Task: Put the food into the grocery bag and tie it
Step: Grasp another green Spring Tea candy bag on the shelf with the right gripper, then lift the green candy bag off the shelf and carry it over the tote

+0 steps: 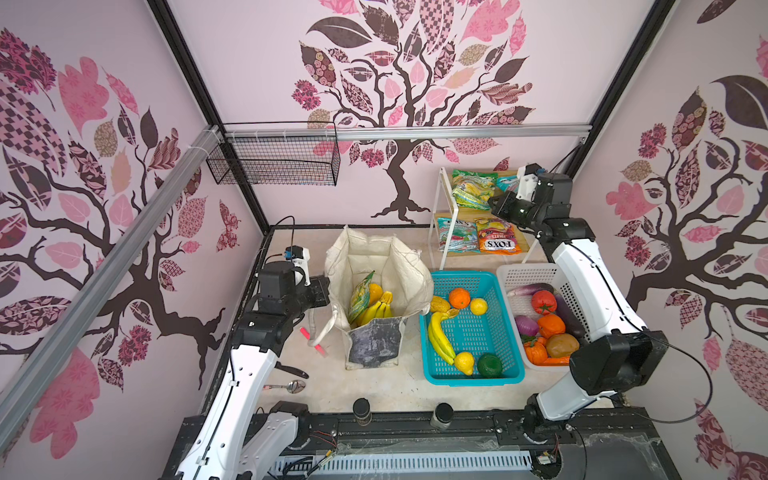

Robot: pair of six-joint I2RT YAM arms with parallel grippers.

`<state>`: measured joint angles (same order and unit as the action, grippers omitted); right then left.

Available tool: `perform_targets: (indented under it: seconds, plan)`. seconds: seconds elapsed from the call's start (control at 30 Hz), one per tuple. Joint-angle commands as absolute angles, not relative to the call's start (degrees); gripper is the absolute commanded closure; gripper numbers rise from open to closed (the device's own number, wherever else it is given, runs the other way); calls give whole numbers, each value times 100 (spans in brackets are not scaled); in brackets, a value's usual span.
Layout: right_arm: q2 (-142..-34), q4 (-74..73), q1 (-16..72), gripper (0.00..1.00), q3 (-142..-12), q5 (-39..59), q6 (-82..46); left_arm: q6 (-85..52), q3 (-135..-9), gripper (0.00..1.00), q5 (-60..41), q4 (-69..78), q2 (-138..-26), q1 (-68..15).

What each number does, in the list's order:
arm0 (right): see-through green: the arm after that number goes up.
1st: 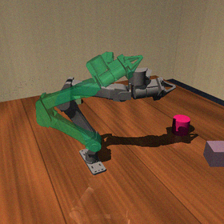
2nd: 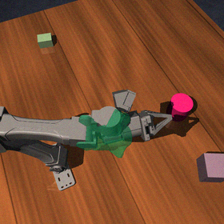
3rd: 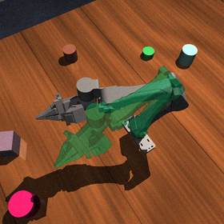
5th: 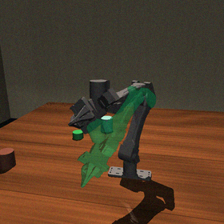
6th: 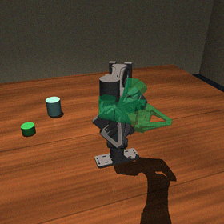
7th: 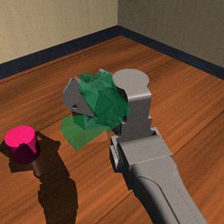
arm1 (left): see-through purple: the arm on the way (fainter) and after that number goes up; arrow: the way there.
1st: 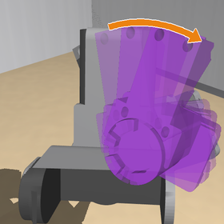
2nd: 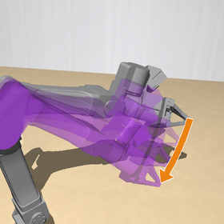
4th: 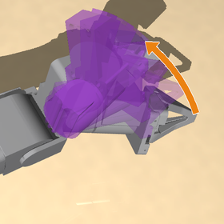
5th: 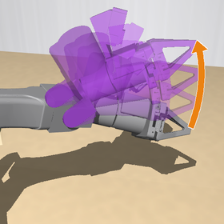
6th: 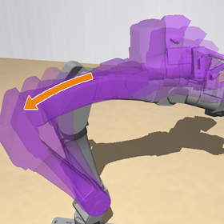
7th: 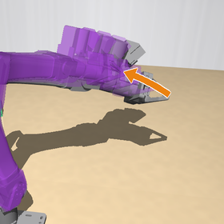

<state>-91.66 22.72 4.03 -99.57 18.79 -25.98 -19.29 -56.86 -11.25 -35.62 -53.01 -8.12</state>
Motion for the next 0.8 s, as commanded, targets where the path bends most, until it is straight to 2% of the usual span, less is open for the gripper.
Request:
perform_targets:
  seconds: [0.0, 0.23, 0.77]
  plan:
    - [-8843, 2385, 437, 100, -10412, 2145, -2637, -1881, -5544, 100, -1222, -3472, -5231, -798]
    - [-8824, 2361, 444, 100, -10849, 2854, -2794, -1881, -5534, 100, -1213, -3487, -5224, -795]
    - [-8400, 2416, 446, 100, -11246, 3226, -2912, -1885, -5537, 100, -1204, -3476, -5214, -792]
